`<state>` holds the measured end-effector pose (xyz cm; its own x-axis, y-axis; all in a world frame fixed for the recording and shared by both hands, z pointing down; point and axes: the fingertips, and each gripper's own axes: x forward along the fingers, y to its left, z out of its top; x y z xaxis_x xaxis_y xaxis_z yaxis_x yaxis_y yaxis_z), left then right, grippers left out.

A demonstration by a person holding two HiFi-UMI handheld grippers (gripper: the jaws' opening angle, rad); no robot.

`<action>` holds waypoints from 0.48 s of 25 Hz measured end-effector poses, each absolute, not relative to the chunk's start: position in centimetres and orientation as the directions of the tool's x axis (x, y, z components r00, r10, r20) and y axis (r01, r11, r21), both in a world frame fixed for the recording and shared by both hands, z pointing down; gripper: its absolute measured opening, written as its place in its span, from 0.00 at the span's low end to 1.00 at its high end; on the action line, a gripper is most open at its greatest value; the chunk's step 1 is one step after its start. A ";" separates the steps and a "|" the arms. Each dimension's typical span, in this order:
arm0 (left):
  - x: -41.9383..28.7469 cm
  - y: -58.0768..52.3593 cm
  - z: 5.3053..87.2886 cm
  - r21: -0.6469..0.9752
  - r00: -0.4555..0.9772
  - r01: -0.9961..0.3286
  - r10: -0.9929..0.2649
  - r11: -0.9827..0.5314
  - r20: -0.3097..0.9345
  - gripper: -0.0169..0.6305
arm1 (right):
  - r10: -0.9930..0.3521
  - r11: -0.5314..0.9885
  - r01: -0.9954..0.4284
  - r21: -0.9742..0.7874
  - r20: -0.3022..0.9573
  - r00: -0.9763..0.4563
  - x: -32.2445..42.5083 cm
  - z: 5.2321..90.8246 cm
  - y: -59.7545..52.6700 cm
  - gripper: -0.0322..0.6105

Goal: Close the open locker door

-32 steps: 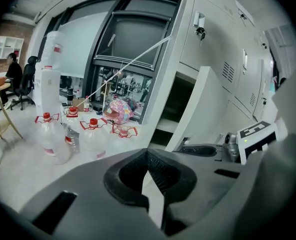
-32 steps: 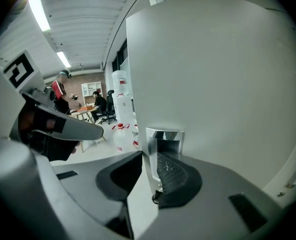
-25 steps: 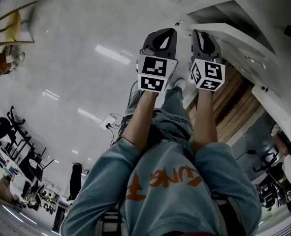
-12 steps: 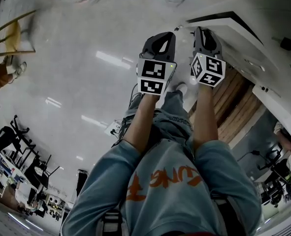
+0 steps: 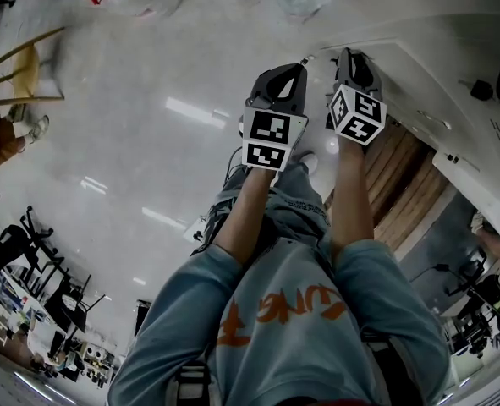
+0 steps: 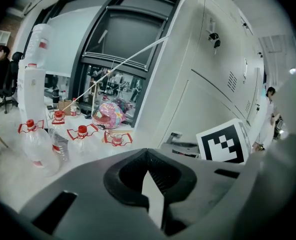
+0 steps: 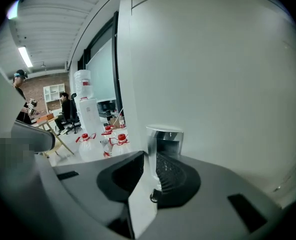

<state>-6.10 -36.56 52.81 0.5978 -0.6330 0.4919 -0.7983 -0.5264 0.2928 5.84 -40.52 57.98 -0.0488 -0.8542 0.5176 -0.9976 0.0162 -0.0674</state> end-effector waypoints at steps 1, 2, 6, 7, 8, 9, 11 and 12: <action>-6.1 -36.8 52.6 0.292 0.598 -0.798 -0.634 -0.528 0.490 0.05 | -0.853 0.010 -0.998 -0.068 0.519 -0.044 5.9 57.9 -40.7 0.18; -6.2 -37.0 52.4 0.290 0.599 -0.798 -0.636 -0.529 0.488 0.05 | -0.853 0.005 -0.998 -0.068 0.520 -0.040 5.9 57.9 -40.9 0.18; -6.0 -37.3 51.8 0.286 0.602 -0.795 -0.639 -0.535 0.480 0.05 | -0.850 -0.015 -0.997 -0.070 0.526 -0.024 6.1 57.8 -41.3 0.18; -6.0 -37.2 51.7 0.285 0.602 -0.795 -0.639 -0.535 0.478 0.05 | -0.848 -0.018 -0.997 -0.071 0.529 -0.022 6.1 57.9 -41.3 0.18; -5.9 -37.2 51.7 0.284 0.602 -0.795 -0.640 -0.537 0.477 0.05 | -0.847 -0.021 -0.997 -0.073 0.531 -0.021 6.1 57.9 -41.2 0.18; -5.7 -37.2 51.5 0.282 0.604 -0.794 -0.641 -0.539 0.474 0.05 | -0.847 -0.024 -0.997 -0.074 0.532 -0.019 6.1 57.9 -41.2 0.18; -5.5 -37.1 51.1 0.278 0.606 -0.792 -0.644 -0.543 0.468 0.05 | -0.847 -0.023 -0.997 -0.076 0.532 -0.021 6.1 57.9 -41.2 0.18; -5.4 -37.0 50.8 0.276 0.605 -0.792 -0.645 -0.544 0.466 0.05 | -0.846 -0.019 -0.996 -0.082 0.532 -0.028 6.0 57.8 -41.2 0.18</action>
